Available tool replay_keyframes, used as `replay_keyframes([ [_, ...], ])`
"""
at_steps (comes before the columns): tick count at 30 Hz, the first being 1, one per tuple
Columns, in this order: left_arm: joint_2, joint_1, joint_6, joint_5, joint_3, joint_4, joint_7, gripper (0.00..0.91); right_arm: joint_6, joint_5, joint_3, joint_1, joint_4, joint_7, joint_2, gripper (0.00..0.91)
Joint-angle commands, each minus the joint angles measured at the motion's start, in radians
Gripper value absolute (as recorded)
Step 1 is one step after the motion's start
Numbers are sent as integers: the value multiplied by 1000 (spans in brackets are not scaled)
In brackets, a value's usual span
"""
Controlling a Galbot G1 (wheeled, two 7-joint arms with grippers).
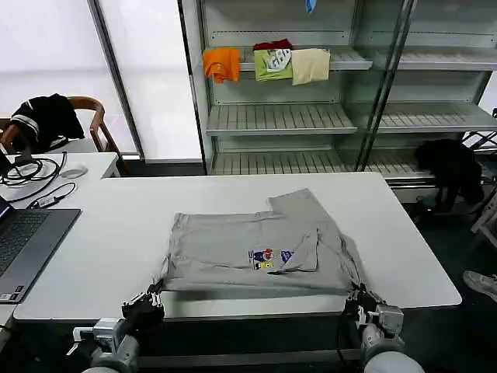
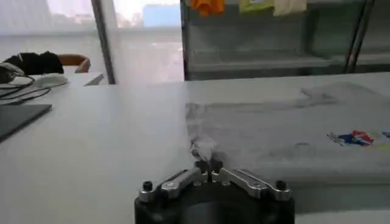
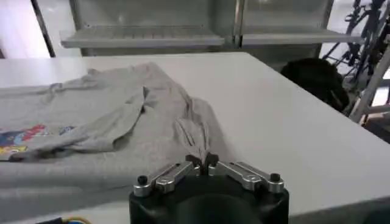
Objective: Fold and organize the clothes.
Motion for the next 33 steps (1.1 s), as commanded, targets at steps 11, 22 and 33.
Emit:
replay_keyframes([
  [11, -26, 115, -1, 9, -9, -59, -2, 907, 30, -91, -5, -94, 47, 2, 7, 907],
  [22, -29, 70, 11, 6, -21, -75, 12, 907, 80, -153, -1, -95, 65, -7, 21, 907],
  [33, -44, -73, 40, -13, -39, -53, 7, 907, 9, -244, -20, 99, -76, -106, 47, 907],
])
